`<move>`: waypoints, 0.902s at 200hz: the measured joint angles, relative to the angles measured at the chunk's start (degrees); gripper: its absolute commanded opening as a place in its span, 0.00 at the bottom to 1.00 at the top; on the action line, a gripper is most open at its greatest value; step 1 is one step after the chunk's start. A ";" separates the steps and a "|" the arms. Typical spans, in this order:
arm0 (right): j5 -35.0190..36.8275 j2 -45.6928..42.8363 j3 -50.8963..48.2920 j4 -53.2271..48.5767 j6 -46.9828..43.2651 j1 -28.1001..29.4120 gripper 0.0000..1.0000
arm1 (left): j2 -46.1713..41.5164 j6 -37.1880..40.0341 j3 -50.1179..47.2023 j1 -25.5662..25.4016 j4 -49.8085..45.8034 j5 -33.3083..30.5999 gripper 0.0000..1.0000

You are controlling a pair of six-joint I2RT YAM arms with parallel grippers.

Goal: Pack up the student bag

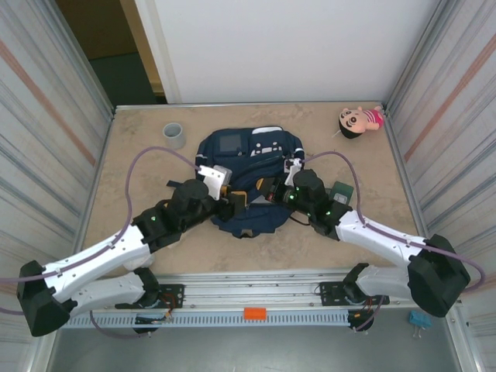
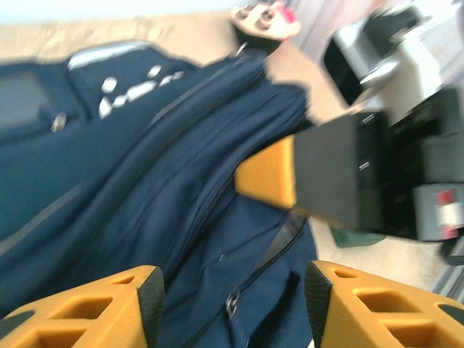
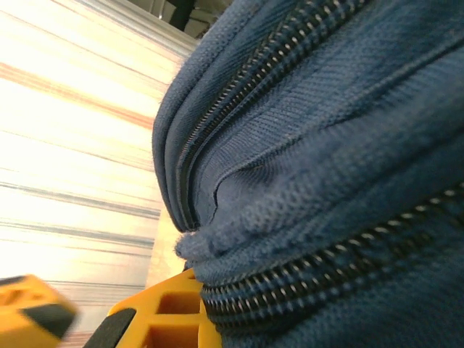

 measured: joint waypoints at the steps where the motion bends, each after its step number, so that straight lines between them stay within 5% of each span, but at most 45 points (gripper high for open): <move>1: 0.02 0.11 0.02 0.02 0.00 0.02 0.00 | 0.02 -0.17 -0.09 -0.02 -0.04 -0.11 0.56; 111: 0.42 2.73 0.66 0.22 -1.31 1.84 0.00 | 14.25 -11.93 0.48 -1.97 -2.80 -3.13 0.45; 180: 1.40 3.17 2.45 -1.81 -1.27 1.99 0.00 | 14.56 -15.23 2.12 -11.06 -6.10 -14.60 0.52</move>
